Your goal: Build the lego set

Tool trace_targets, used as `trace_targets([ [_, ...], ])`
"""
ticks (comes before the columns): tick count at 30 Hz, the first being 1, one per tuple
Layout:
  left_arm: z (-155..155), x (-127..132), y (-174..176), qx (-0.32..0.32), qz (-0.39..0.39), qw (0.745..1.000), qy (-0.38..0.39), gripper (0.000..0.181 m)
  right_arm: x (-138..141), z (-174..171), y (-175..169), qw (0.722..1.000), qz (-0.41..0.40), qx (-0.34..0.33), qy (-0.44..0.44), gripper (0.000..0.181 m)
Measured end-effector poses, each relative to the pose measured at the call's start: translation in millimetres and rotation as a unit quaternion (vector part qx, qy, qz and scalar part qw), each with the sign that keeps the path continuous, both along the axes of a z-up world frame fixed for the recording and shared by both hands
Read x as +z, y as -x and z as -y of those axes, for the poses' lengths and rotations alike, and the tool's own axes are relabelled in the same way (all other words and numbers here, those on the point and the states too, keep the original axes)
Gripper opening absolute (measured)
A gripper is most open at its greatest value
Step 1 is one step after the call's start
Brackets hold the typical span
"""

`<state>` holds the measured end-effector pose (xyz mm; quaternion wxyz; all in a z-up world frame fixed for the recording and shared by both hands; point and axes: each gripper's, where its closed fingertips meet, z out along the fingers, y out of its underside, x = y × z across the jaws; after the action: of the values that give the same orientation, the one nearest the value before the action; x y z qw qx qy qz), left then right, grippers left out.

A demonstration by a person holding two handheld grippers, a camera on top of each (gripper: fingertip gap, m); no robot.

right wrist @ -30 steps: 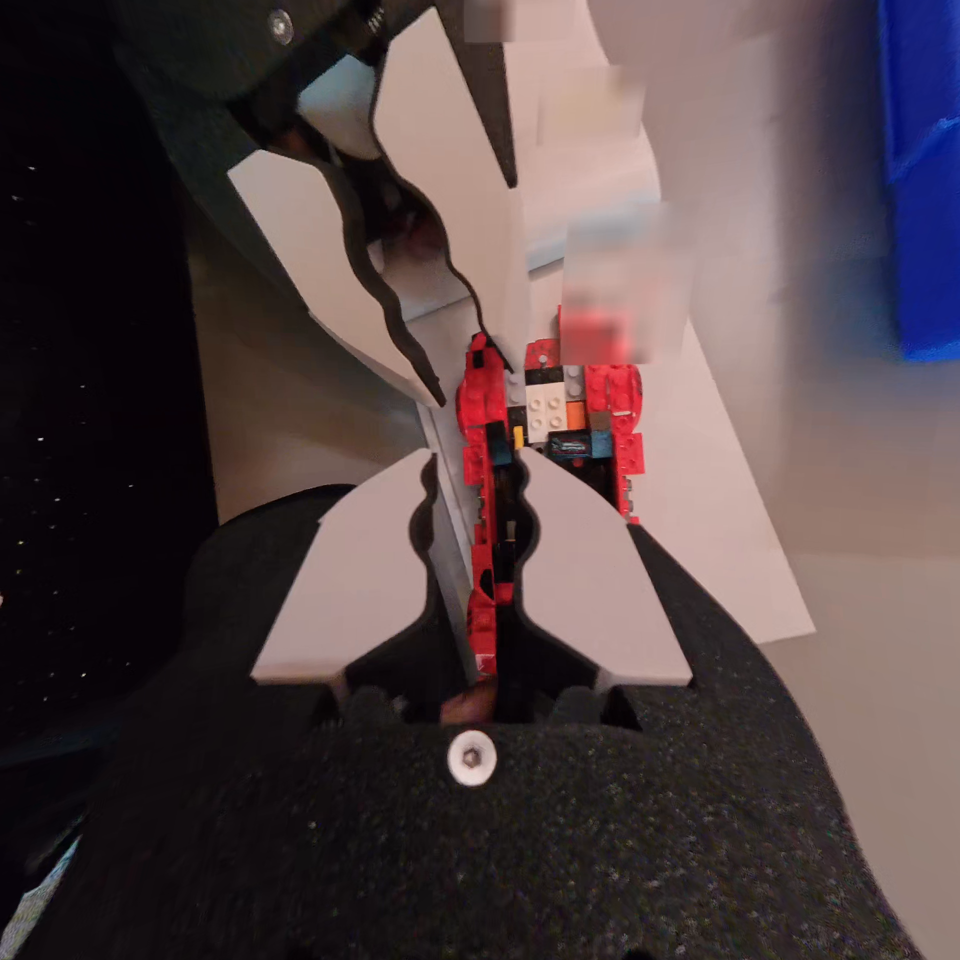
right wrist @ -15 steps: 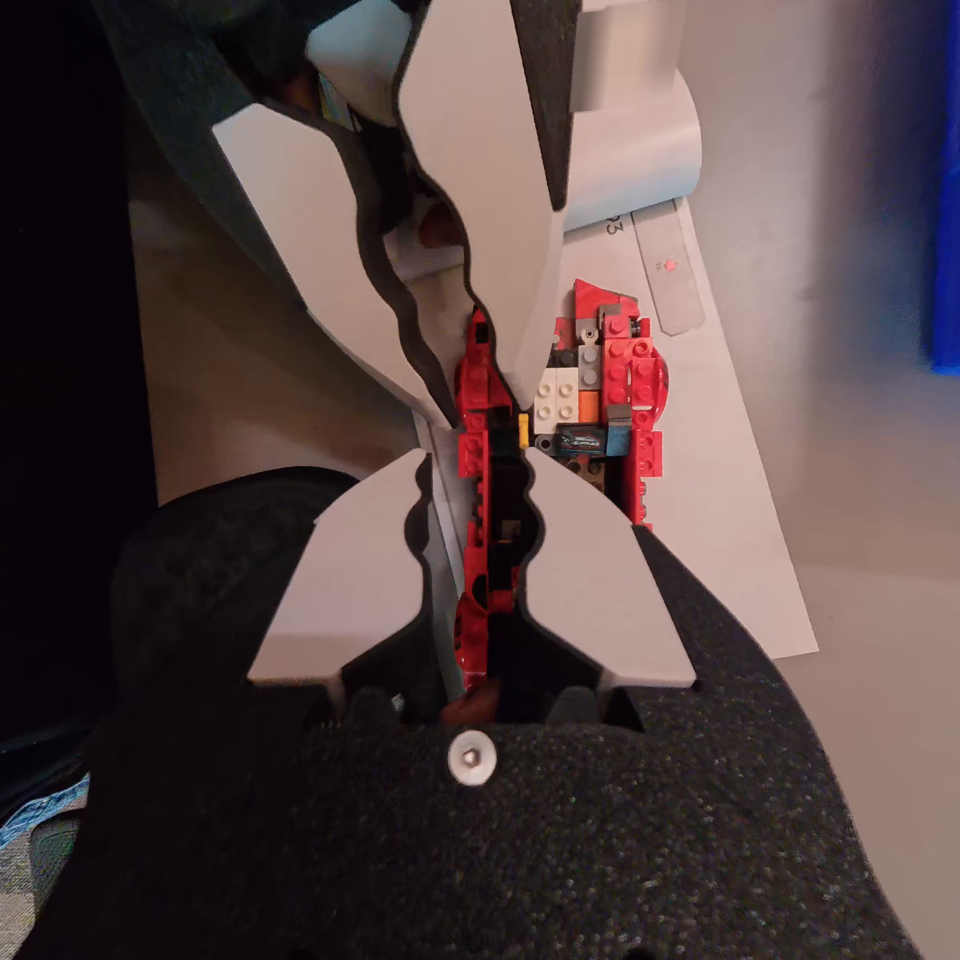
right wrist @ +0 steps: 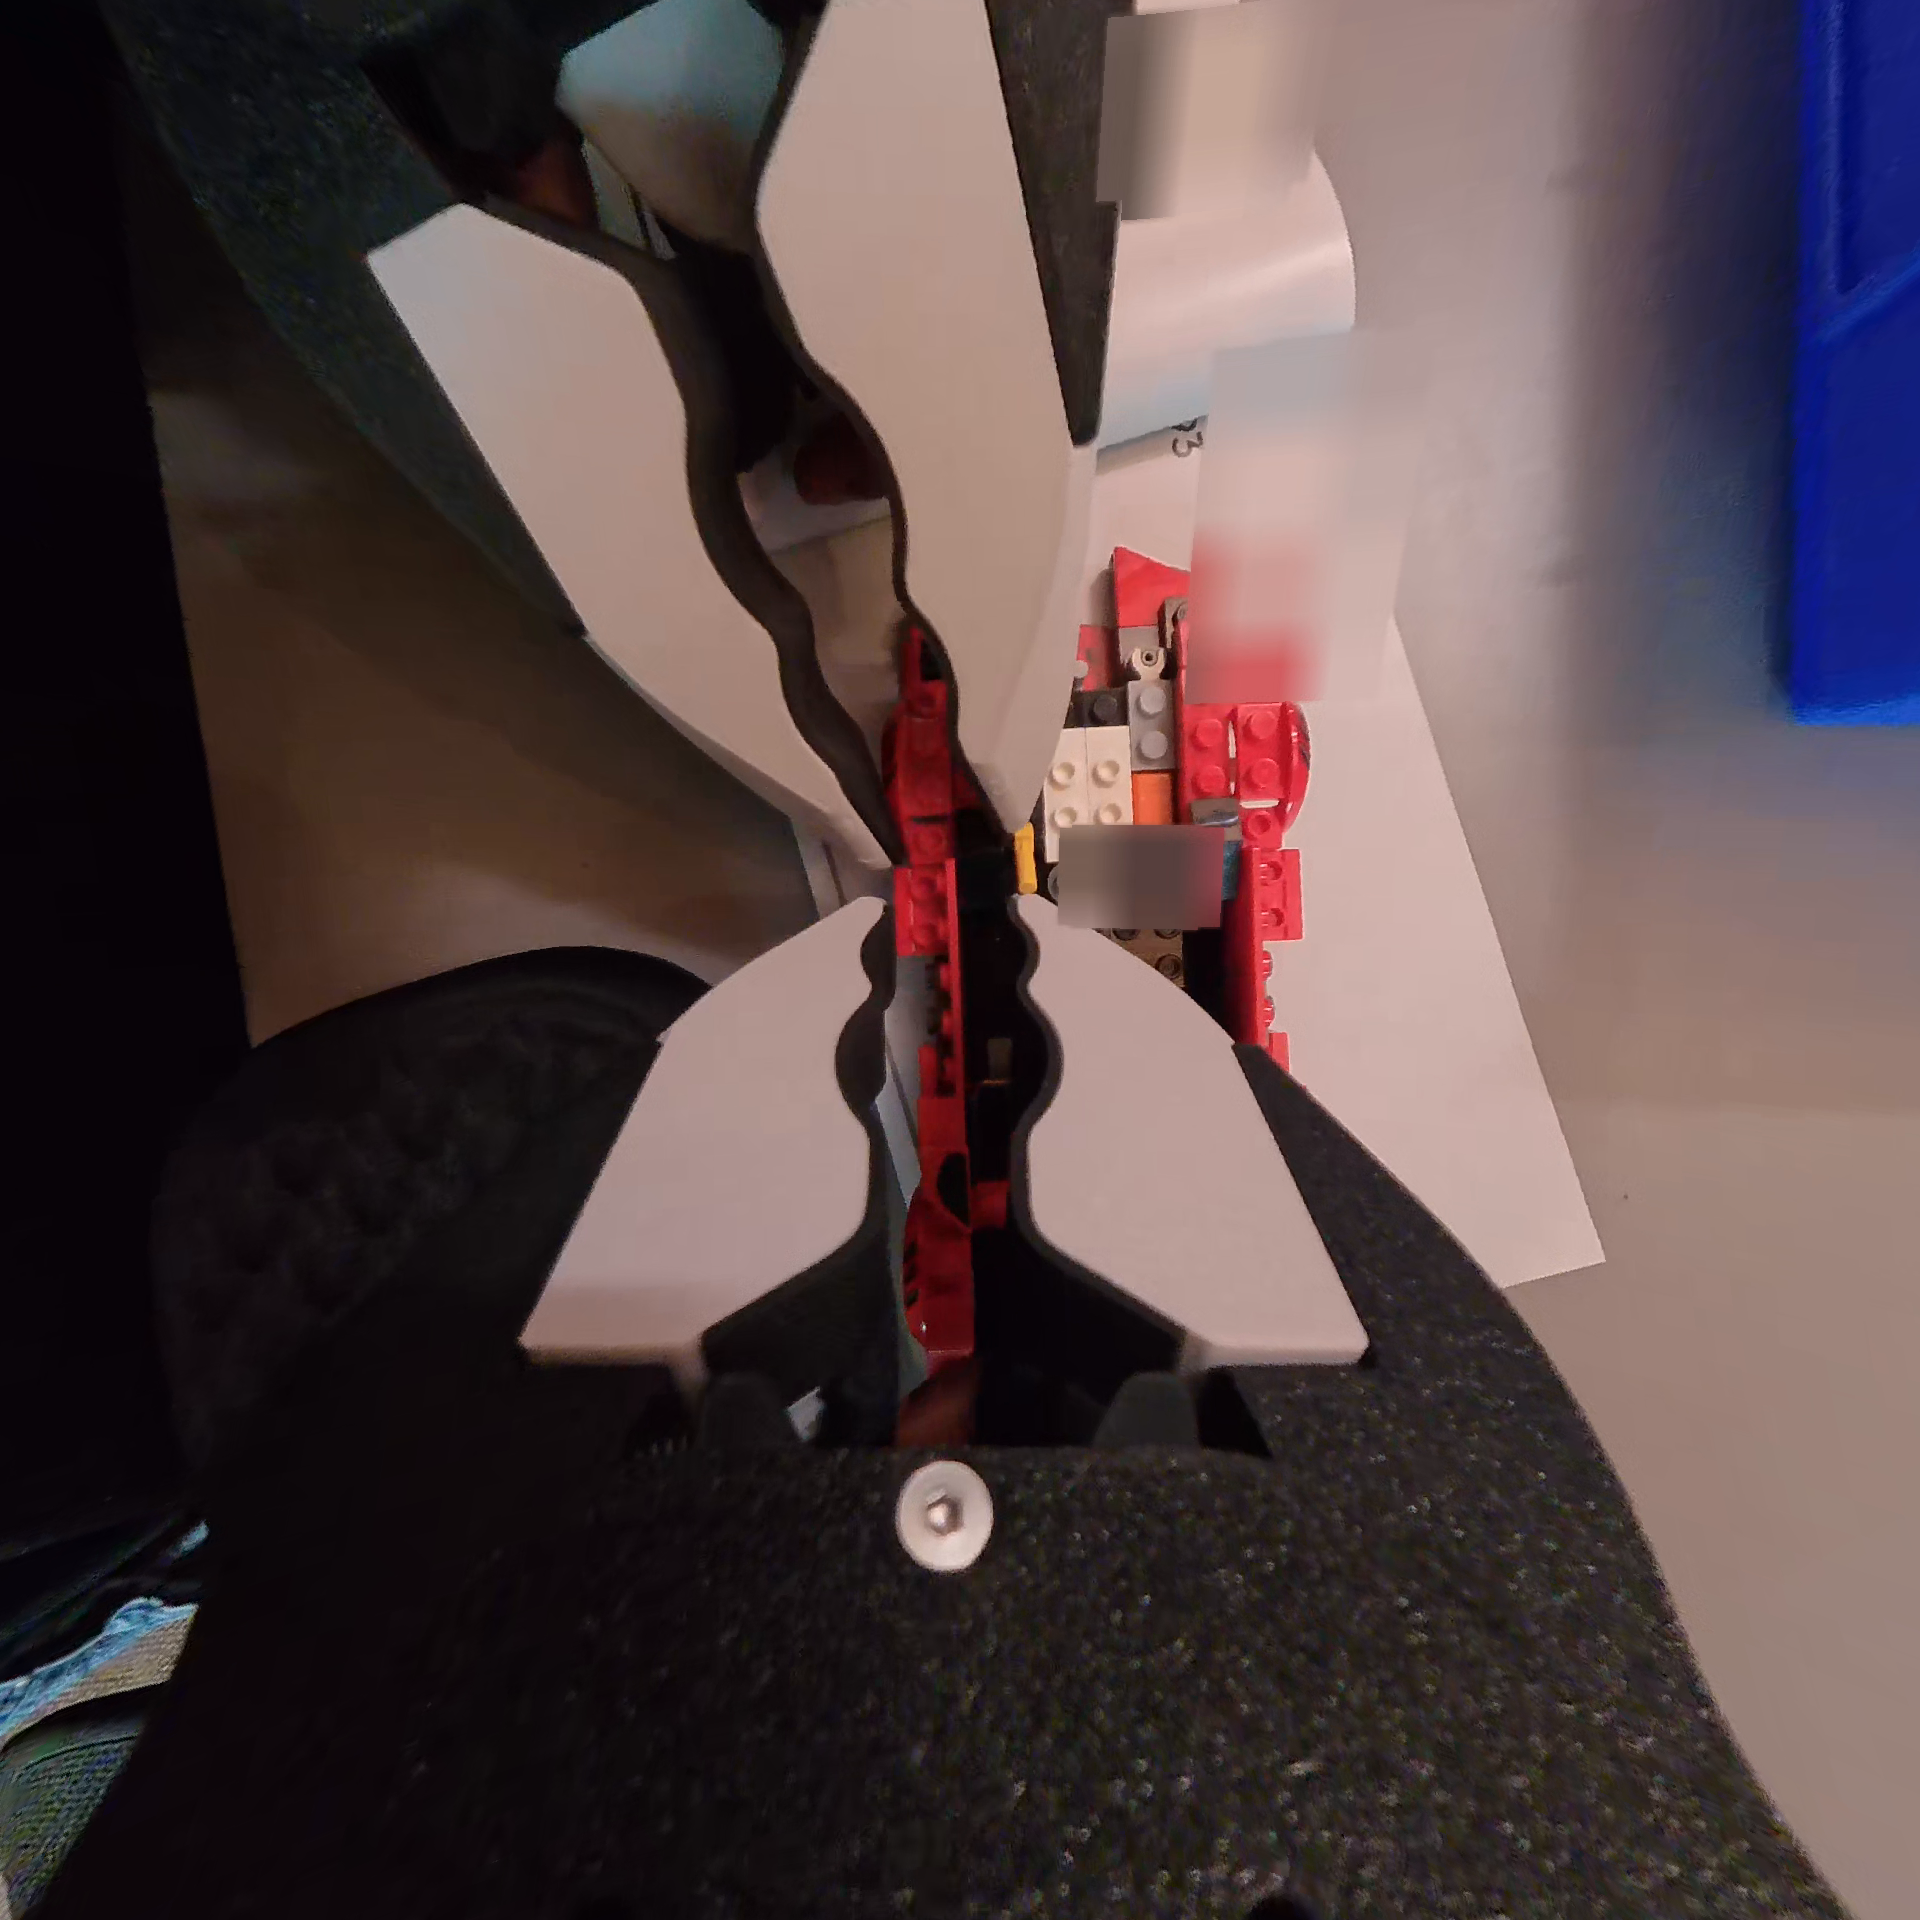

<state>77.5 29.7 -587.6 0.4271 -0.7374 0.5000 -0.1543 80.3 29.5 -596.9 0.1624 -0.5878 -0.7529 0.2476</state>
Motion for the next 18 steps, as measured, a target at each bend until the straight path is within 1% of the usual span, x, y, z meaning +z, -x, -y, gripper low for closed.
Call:
trace_targets([
  [3,1.2,7.6,-0.1,-0.011,0.009,1.0,-0.015,0.014,0.0,0.0,0.0,1.0,-0.002,-0.002,0.003,0.019],
  [5,4.7,17.4,-4.2,-0.023,0.046,0.999,-0.004,0.012,-0.1,0.1,-0.1,1.0,-0.002,-0.002,0.002,0.019],
  [7,0.0,27.9,-5.1,-0.007,0.081,0.997,-0.001,0.003,-0.2,0.1,0.0,1.0,-0.002,-0.001,0.002,0.019],
  [8,-5.9,30.9,-2.1,0.012,0.086,0.996,-0.006,0.0,-0.4,0.1,0.0,1.0,-0.002,-0.001,0.002,0.019],
  [9,-14.3,31.0,3.6,0.044,0.082,0.996,-0.004,0.0,-0.6,0.2,0.0,1.0,-0.001,-0.001,0.002,0.019],
  [10,-18.1,26.9,8.2,0.065,0.073,0.995,0.017,0.0,-1.0,0.2,0.1,1.0,0.0,-0.001,0.002,0.019],
  [11,-17.7,22.5,9.4,0.068,0.069,0.994,0.045,0.0,-1.5,0.3,0.0,1.0,0.001,-0.001,0.002,0.019],
  [12,-17.4,20.3,9.4,0.069,0.069,0.993,0.063,0.0,-2.5,0.2,-0.4,1.0,0.004,0.0,0.0,0.019],
  [15,-11.1,19.6,5.3,0.04,0.072,0.991,0.106,0.0,-4.3,0.2,-1.1,1.0,0.008,0.001,-0.003,0.019],
  [18,-12.1,19.2,6.5,0.033,0.058,0.992,0.11,0.0,-3.3,0.3,-0.8,1.0,0.003,0.0,-0.004,0.019],
])
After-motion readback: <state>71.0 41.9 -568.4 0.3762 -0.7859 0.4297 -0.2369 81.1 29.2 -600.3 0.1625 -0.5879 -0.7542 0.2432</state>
